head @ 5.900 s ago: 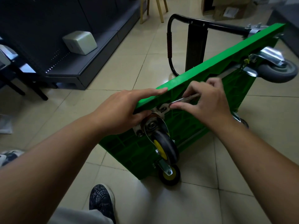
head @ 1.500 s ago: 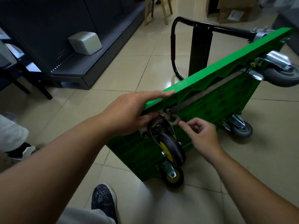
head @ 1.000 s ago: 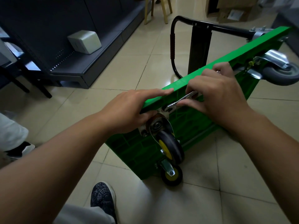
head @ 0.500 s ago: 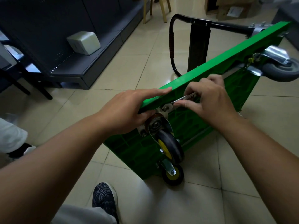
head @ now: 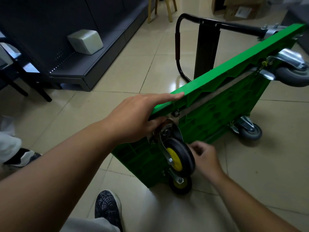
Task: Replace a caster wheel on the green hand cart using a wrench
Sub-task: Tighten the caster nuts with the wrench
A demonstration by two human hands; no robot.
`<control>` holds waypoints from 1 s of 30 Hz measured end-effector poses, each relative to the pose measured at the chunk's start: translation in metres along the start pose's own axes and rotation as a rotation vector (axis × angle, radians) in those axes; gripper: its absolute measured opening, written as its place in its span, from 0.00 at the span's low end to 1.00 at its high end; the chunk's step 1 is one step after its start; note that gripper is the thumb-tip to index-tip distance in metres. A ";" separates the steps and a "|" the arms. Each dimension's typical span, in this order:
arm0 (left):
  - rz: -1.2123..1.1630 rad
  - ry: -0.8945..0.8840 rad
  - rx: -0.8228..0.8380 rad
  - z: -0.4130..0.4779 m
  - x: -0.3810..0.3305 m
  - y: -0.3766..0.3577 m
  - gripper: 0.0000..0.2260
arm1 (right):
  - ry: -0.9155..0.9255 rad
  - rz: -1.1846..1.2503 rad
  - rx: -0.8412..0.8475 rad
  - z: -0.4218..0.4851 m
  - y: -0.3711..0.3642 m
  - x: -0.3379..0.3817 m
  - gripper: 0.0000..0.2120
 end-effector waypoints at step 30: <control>0.013 0.008 -0.008 0.000 -0.002 0.003 0.33 | 0.729 -0.777 -0.187 0.015 0.051 0.184 0.25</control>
Point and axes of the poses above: each hand's wrist, its own z-axis towards the middle knuckle, its own y-axis out of the back of the hand, x = y × z, the point moved 10 cm from there along z, towards the middle knuckle, and after that the axes turned 5 degrees about -y, right-handed, at the moved point
